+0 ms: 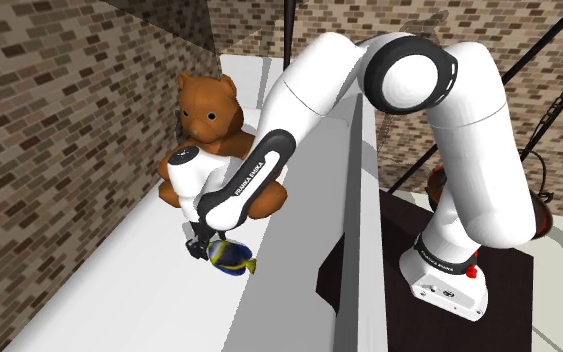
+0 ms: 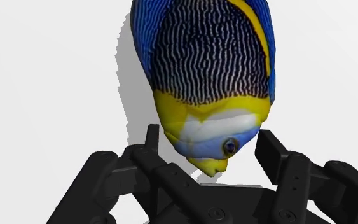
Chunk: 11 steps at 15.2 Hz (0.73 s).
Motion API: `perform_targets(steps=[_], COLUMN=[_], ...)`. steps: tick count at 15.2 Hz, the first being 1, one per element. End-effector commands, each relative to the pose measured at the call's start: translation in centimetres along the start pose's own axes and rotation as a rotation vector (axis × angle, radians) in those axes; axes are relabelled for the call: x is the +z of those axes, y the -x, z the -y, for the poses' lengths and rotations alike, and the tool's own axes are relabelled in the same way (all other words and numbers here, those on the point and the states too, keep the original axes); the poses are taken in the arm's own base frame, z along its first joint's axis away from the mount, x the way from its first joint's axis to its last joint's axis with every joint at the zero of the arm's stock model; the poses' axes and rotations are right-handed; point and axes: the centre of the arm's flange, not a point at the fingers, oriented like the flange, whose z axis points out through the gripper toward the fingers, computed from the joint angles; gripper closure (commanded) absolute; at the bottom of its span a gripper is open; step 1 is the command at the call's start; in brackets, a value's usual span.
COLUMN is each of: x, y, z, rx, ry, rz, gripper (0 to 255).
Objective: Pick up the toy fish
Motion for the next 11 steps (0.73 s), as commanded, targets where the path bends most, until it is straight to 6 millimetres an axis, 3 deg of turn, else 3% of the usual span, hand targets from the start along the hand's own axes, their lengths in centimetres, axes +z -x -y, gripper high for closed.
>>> perform_targets(steps=[1, 9, 11], x=[-1.1, -5.3, -5.4], y=[-0.1, 0.0, 0.0], z=[0.1, 0.2, 0.2], rx=[0.000, 0.000, 0.000], ry=[0.000, 0.000, 0.000], rz=[0.000, 0.000, 0.000], gripper=[255, 255, 255])
